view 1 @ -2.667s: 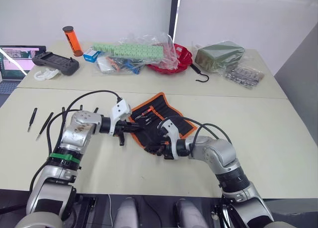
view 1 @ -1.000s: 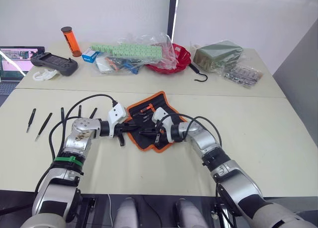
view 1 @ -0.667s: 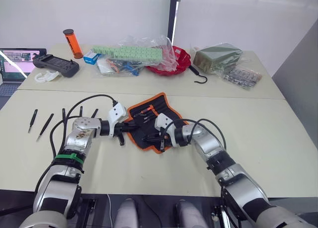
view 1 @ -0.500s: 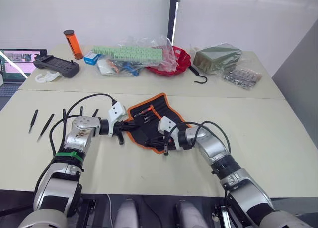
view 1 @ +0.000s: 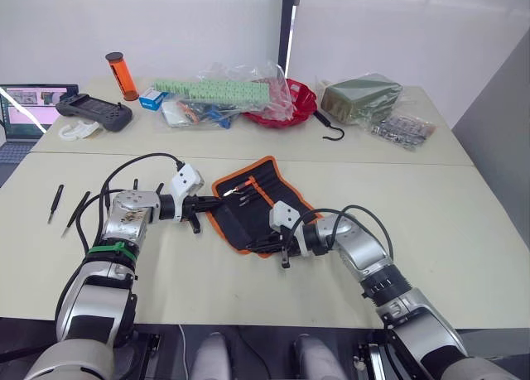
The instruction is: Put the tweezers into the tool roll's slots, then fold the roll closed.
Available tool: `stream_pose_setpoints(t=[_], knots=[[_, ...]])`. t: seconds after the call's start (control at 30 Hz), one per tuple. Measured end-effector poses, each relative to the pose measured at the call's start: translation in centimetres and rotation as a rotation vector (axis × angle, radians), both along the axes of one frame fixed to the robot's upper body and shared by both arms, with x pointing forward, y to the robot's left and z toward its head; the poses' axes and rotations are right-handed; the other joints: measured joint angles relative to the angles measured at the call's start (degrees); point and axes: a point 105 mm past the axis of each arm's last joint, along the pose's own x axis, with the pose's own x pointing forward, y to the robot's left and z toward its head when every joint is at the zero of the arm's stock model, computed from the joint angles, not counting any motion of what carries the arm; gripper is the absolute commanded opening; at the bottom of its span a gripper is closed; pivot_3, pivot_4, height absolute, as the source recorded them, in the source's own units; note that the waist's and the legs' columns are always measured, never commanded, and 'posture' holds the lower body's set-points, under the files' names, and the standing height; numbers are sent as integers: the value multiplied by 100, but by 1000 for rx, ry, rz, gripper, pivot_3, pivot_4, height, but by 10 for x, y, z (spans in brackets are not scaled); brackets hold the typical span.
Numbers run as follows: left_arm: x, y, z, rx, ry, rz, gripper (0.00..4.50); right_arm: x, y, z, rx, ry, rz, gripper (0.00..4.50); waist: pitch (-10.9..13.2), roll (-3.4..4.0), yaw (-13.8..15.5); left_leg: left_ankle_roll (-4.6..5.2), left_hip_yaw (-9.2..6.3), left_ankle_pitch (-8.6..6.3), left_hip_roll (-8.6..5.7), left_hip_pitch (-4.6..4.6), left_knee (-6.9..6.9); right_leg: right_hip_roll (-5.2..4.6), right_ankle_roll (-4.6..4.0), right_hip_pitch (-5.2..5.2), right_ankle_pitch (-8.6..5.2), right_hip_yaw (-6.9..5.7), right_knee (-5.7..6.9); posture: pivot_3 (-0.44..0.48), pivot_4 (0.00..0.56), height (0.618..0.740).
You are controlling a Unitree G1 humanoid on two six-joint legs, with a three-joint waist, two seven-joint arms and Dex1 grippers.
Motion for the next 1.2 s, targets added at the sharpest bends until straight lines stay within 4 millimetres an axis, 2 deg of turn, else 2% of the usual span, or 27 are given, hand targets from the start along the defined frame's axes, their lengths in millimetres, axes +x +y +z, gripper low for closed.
stream_pose_setpoints(t=[0.17, 0.33, 0.43, 0.5, 0.6, 0.73, 0.87, 1.03, 1.07, 1.17, 1.2], knots=[[-1, -1, 1, -1, -1, -9, 0, -2, 2, 5, 10, -16, 3, 34, 0, 0, 0, 0, 0, 0, 0, -2, -1, 0, 0, -3, 0, 0, 0, 0, 150, 737], [-10, -9, 14, -21, -49, -107, 0, -12, 4, 8, 49, 65, 3, 34, 7, 0, 8, -1, -3, 0, 0, -30, -1, 0, -1, -25, 0, -2, -2, 0, 150, 737], [-5, -9, 37, -76, -115, -91, 0, -17, 7, 22, 85, 89, 14, 34, 11, -1, 9, -1, -4, 0, 0, -34, -1, 0, -1, -28, 0, -1, -5, 0, 150, 737], [-1, -4, 60, -119, -174, -68, 0, -19, 6, 37, 130, 92, 17, 34, 14, -2, 9, -1, -5, 0, 0, -35, -1, 1, 0, -27, 0, -2, -6, 0, 150, 737], [0, 10, 87, -166, -237, -28, 0, -19, -4, 57, 180, 101, -4, 34, 15, 0, 3, 0, -4, 0, 0, -34, -3, 0, 0, -27, 0, -1, -9, 0, 150, 737], [-6, 21, 102, -204, -254, 5, 0, -18, -18, 77, 226, 114, -41, 34, 16, 0, 1, 0, -4, -1, 1, -34, -5, 0, 0, -27, 0, -1, -13, 0, 150, 737], [-22, 43, 95, -217, -224, 70, 0, -15, -36, 90, 242, 103, -98, 34, 16, 0, -15, 2, -2, -1, 2, -32, -11, 0, -1, -27, -1, 0, -16, 0, 150, 737], [-52, 74, 70, -215, -150, 201, 0, 0, -65, 83, 207, 45, -263, 34, 19, -3, -13, 2, 1, -2, 5, -33, -13, 0, -3, -27, -2, 1, -26, 0, 150, 737], [-58, 80, 69, -220, -147, 233, 267, 5, -71, 80, 186, 16, -298, 9, 20, -3, -13, 2, 2, -2, 5, -34, -13, -1, -2, -27, -2, 2, -32, 0, 150, 737], [-73, 91, 69, -231, -152, 308, 1164, 11, -81, 73, 170, -20, -351, 818, 23, -5, 6, 2, 4, -2, 6, -34, -13, -1, -1, -24, -2, 3, -41, 0, 150, 737], [-79, 95, 70, -230, -160, 337, 1536, 11, -81, 72, 175, -22, -358, 1237, 23, -5, 2, 2, 6, -2, 7, -35, -13, -1, -1, -24, -3, 4, -42, 0, 150, 737]])
